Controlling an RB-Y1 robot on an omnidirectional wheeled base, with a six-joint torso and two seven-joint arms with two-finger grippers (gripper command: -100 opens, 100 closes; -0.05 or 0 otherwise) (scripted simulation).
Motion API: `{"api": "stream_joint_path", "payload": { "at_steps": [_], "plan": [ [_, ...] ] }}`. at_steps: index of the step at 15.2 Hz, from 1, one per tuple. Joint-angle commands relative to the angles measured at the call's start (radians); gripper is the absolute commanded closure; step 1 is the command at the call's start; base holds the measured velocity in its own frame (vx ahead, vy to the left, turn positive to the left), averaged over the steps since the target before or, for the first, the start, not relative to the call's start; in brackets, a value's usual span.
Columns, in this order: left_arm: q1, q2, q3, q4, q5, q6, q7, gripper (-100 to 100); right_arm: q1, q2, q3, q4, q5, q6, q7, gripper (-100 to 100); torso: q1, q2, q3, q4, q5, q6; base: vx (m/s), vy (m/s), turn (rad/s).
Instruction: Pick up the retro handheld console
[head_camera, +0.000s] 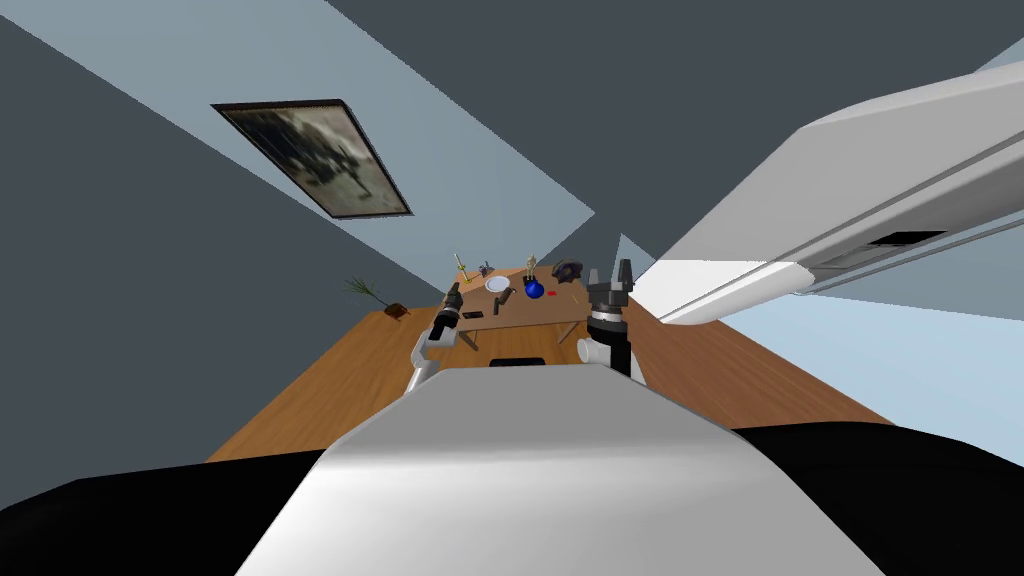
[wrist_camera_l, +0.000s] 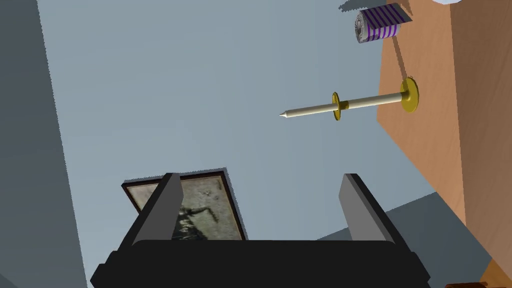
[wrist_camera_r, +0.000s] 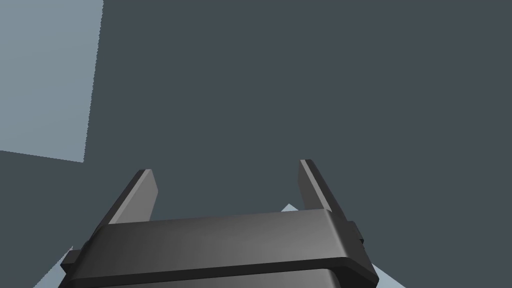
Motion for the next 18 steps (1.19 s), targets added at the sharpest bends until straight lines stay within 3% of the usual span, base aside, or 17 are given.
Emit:
{"api": "stream_joint_path", "payload": {
  "at_steps": [1,2,4,5,7,8,10,11,14,15,18],
  "plan": [
    [-0.015,0.012,0.006,0.05,0.008,0.03,0.006,-100,0.0,0.0,0.0,0.0,0.0,0.0,0.0,0,0.0,0.0,0.0,0.0,0.0,0.0,-0.025,0.04,-0.038],
    [-0.05,0.023,0.014,0.073,0.019,0.066,0.007,-100,0.0,0.0,0.0,0.0,0.0,0.0,0.0,0,0.0,0.0,0.0,0.0,0.0,0.0,-0.027,0.048,-0.072],
    [-0.05,0.023,0.014,0.114,0.019,0.079,0.007,-100,0.0,0.0,0.0,0.0,0.0,0.0,0.0,0,0.001,0.0,0.0,0.0,0.0,0.0,-0.018,0.042,-0.074],
    [-0.086,0.032,0.023,0.148,0.031,0.116,0.008,-100,0.0,0.0,0.0,0.0,0.0,0.0,0.0,0,0.0,0.0,0.0,0.0,0.0,0.0,-0.021,0.034,-0.121],
    [-0.086,0.032,0.023,0.179,0.031,0.13,0.008,-100,0.0,0.0,0.0,0.0,0.0,0.0,0.0,0,0.0,0.0,0.0,0.0,0.0,0.0,-0.024,0.036,-0.076],
    [-0.123,0.041,0.032,0.208,0.042,0.166,0.009,-100,0.0,0.0,0.0,0.0,0.0,0.0,0.0,0,-0.001,0.0,0.0,0.0,0.0,0.0,-0.032,0.037,-0.095],
    [-0.123,0.041,0.032,0.245,0.042,0.181,0.009,-100,0.0,0.0,0.0,0.0,0.0,0.0,0.0,0,0.0,0.0,0.0,0.0,0.0,0.0,-0.021,0.038,-0.073],
    [-0.161,0.049,0.041,0.27,0.054,0.223,0.01,-100,0.0,0.0,0.0,0.0,0.0,0.0,0.0,0,0.0,0.0,0.0,0.0,0.0,0.0,-0.016,0.033,-0.111],
    [-0.161,0.049,0.041,0.312,0.054,0.233,0.01,-100,0.0,0.0,0.0,0.0,0.0,0.0,0.0,0,0.0,-0.001,0.0,0.0,0.0,0.0,-0.012,0.033,-0.053],
    [-0.199,0.056,0.05,0.345,0.066,0.279,0.011,-100,0.0,0.0,0.0,0.0,0.0,0.0,0.0,0,-0.001,-0.001,-0.001,0.0,0.0,-0.001,-0.013,0.029,-0.097],
    [-0.199,0.056,0.05,0.379,0.066,0.285,0.011,-100,0.0,0.0,0.0,0.0,0.0,0.0,0.0,0,-0.001,-0.001,-0.001,0.0,0.0,0.0,-0.012,0.031,-0.059]
  ]
}}
